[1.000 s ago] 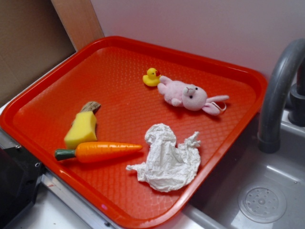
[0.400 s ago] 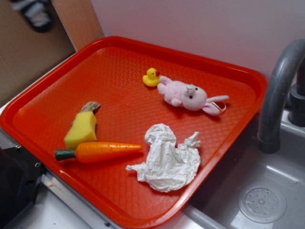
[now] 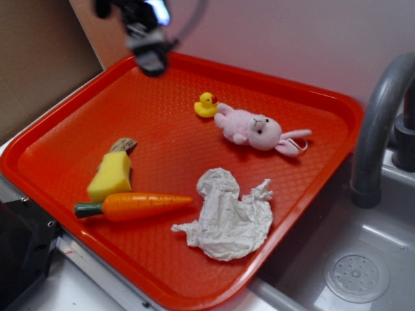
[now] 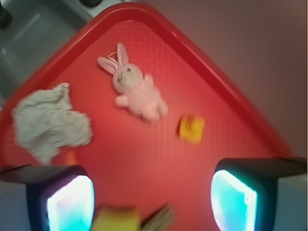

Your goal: Grab the pink bunny.

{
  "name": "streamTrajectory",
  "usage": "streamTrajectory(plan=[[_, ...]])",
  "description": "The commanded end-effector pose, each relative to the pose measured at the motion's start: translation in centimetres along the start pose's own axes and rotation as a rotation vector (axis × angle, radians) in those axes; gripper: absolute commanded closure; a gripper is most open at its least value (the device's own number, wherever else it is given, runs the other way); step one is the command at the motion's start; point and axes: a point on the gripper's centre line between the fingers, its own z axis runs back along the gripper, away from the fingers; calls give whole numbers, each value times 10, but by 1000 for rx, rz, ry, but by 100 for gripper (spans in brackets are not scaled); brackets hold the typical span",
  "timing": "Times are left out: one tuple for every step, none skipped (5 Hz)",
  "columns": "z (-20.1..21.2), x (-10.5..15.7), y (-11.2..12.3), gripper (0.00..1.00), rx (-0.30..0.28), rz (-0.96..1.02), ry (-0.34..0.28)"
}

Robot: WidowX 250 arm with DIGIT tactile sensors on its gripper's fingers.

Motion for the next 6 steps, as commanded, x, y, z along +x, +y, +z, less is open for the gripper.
streamTrajectory(plan=[[-42, 40, 0, 0, 34, -288, 38], [-67, 49, -5, 0, -21, -374, 56], [-81, 48, -16, 0, -172, -432, 27], [-88, 46, -24, 0, -239, -436, 15], [-93, 43, -24, 100, -249, -316, -92], [-96, 43, -21, 100, -217, -247, -106]])
